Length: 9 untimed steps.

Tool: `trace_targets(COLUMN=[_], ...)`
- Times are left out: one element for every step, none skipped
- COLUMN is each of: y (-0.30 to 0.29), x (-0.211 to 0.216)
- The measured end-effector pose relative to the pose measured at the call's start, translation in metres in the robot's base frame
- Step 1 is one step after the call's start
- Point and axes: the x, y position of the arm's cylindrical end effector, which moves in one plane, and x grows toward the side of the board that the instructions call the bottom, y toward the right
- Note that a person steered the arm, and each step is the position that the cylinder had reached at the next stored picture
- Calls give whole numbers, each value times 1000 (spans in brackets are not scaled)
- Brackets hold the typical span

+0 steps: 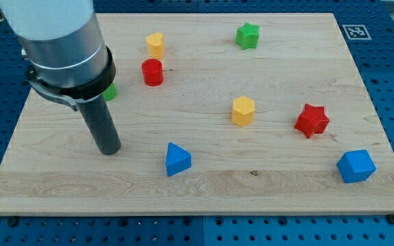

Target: Push the blue triangle into the blue cube

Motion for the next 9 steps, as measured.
trace_targets(y=[22, 57, 62, 65, 67, 95, 127, 157, 197], x=[10, 15, 18, 26, 26, 26, 27, 30, 30])
